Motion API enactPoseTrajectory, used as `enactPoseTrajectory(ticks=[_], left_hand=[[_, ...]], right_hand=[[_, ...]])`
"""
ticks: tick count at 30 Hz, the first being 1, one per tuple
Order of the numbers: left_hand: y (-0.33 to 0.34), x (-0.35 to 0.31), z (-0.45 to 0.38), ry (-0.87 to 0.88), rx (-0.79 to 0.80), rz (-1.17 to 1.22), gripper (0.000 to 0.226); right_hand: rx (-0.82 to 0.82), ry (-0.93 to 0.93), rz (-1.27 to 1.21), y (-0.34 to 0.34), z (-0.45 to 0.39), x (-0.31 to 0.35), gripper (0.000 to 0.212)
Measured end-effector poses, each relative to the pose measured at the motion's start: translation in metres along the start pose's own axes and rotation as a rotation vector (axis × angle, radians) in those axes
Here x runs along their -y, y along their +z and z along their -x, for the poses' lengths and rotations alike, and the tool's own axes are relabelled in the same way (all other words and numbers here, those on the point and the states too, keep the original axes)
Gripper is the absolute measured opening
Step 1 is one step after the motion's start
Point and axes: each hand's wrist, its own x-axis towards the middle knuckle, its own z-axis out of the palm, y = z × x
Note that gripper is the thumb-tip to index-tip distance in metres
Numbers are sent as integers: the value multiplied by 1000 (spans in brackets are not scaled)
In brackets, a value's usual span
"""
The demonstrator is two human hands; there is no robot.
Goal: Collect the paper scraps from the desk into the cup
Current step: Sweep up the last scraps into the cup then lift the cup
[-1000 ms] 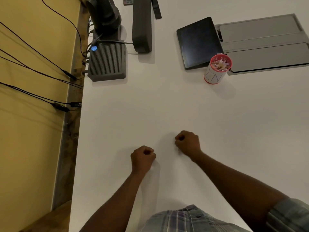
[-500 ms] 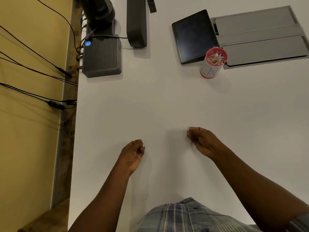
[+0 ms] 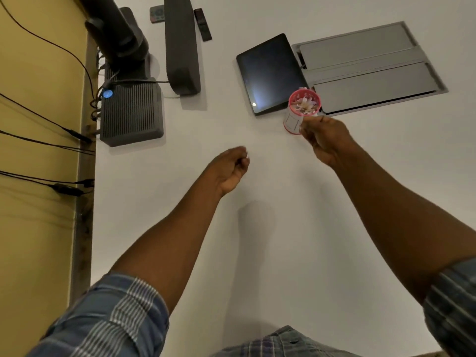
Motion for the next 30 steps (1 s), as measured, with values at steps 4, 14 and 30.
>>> enactPoseTrajectory(ticks=[4,14,30], left_hand=[[62,-20,-36,54,26,-67,12],[158,-29,-113,456,-206,-859,3],[167,-15,-109,834,-78,-1637,43]], right_hand=[[-86,-92,130,-2,-37,26,10],[-242,-611,1089,-3,-103,28,16],[-82,-454,1824,13,-119,33,19]])
